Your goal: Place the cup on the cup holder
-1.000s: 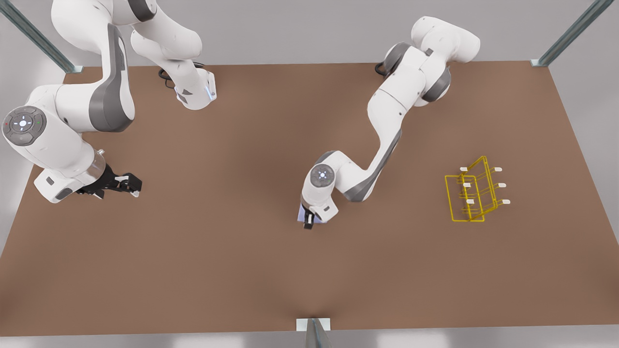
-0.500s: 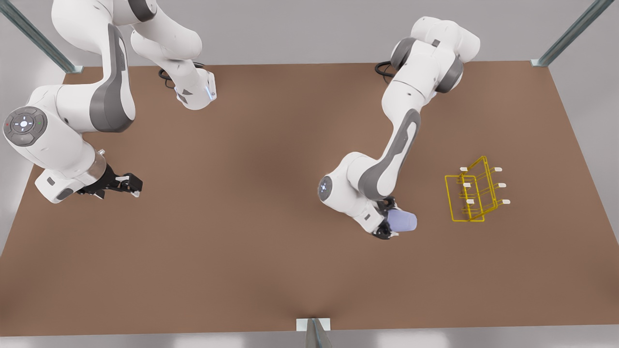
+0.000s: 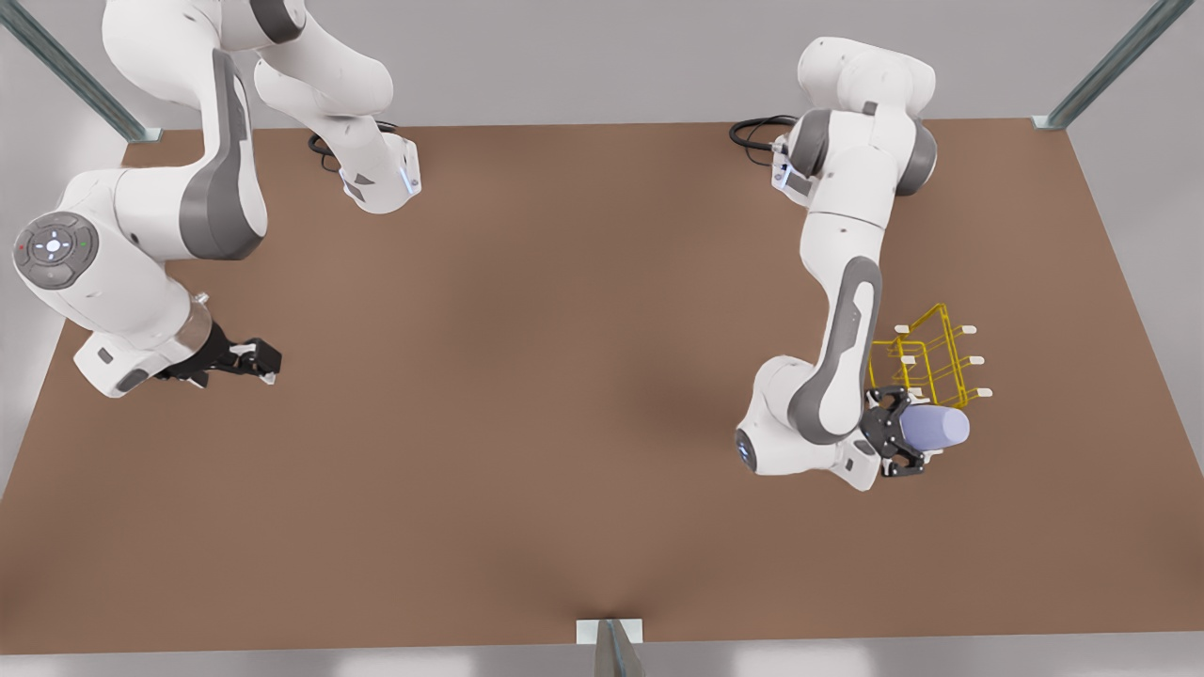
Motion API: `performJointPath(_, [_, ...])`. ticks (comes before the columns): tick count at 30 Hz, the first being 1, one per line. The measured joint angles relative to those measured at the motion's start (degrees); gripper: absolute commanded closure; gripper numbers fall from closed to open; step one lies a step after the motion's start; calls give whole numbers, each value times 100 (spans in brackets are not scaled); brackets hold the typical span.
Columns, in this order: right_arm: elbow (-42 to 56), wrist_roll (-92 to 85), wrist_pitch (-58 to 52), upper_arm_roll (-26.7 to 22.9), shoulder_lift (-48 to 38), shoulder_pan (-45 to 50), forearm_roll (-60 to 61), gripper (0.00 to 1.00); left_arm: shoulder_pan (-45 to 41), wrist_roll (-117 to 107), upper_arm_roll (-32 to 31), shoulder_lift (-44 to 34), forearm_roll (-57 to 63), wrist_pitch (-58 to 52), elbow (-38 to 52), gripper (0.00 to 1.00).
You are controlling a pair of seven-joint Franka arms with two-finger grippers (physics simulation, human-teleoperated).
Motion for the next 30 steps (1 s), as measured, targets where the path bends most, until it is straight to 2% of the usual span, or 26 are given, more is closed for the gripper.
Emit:
performJointPath(6, [11,-8,-9,1,128,-43,57,0,143,-69,-8,6,45,-96,-169,18])
performJointPath(15, [130,-44,596,34,110,-239,189,0,-9,-604,-126,-236,-320,-67,-1176,18])
performJointPath(27, [107,-74,847,31,115,-256,196,0,298,-1222,-101,-362,57,241,-1325,18])
performJointPath(30, [104,-79,871,31,115,-260,198,0,277,-1369,-107,-449,98,292,-1658,18])
